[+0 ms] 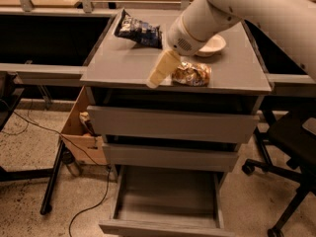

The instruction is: Place orange can into bottom drawer

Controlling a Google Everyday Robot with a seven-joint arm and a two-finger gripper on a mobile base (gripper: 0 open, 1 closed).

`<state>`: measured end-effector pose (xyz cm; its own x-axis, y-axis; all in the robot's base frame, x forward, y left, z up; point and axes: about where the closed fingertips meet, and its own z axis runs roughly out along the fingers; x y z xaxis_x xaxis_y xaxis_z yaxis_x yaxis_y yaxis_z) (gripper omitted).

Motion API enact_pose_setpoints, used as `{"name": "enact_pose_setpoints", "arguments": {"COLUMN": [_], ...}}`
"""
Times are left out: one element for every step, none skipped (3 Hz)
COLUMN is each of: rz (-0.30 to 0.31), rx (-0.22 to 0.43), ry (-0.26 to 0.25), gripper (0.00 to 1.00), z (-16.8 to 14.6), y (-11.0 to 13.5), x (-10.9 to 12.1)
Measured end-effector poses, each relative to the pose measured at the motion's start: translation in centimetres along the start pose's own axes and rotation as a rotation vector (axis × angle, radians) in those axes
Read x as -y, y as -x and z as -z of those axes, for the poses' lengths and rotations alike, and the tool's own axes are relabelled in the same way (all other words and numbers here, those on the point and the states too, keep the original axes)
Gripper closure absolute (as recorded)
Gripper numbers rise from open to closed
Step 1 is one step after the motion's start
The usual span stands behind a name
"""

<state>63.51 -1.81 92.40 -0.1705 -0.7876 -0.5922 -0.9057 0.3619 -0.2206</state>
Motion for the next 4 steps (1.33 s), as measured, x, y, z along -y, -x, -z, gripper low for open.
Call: {"name": "enact_pose_setpoints", "arguments": {"rz": [0.02,0.041,0.074,0.098], "rx": [-0.015,-0.067,-0.15,-0.247], "ry": [0.0,0.017,0.02,0.008], "gripper": [0.0,0.0,0.0,0.0], "z": [-1.8,-3.8,-4.9,-5.0], "y": [0.0,-1.4,-3.3,-5.7], "x": [2.5,4.3,5.1,5.9]}}
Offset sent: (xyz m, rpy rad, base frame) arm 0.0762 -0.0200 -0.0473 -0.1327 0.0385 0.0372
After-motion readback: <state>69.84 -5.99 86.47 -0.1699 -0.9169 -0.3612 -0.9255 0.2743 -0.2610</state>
